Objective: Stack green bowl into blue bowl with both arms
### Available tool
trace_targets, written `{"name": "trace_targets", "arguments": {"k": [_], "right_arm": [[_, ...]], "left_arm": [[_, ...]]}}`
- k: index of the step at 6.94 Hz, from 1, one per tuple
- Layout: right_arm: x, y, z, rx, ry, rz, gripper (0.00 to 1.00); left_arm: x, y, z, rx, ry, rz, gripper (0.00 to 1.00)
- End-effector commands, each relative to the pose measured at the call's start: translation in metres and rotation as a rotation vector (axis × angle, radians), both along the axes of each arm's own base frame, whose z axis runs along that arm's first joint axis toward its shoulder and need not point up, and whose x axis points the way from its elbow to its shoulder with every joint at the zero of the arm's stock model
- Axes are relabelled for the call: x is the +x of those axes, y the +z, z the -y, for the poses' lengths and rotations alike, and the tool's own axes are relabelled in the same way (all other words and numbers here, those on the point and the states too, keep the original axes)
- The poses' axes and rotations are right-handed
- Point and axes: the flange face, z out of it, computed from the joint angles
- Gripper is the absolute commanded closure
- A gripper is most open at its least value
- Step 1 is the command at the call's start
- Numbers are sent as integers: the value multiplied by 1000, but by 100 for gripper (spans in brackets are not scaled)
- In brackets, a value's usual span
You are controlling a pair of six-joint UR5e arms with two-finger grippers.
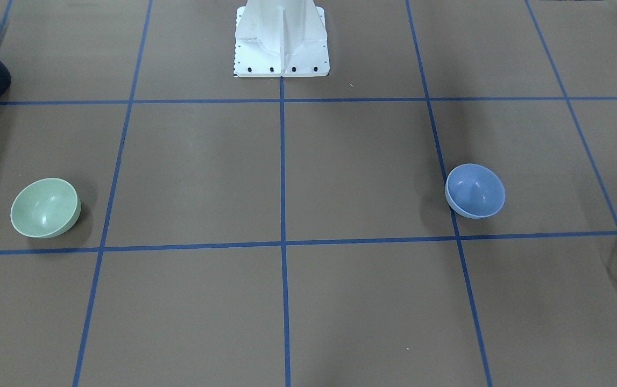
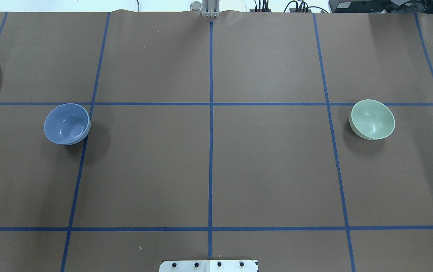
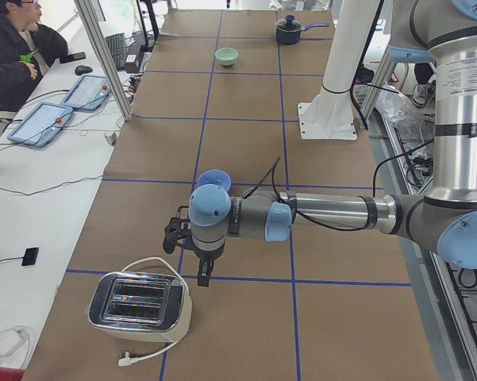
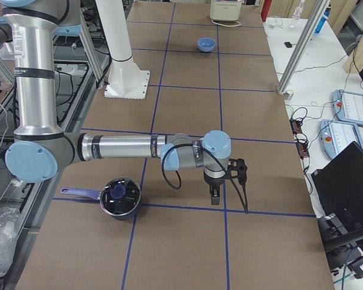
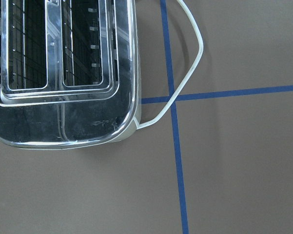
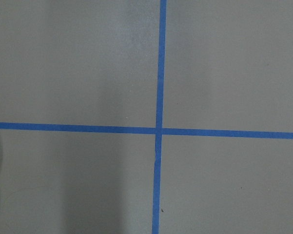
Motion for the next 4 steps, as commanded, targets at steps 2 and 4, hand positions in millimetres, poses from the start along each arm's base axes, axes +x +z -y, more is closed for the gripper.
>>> {"name": "trace_targets", "arguments": {"k": [2,4], "right_arm": [[0,-1,0,1,0,0,0],[0,-2,1,9,-5,1,0]], "left_arm": [[0,-9,5,5,0,0,2],[0,-14,7,31,4,1,2]]}}
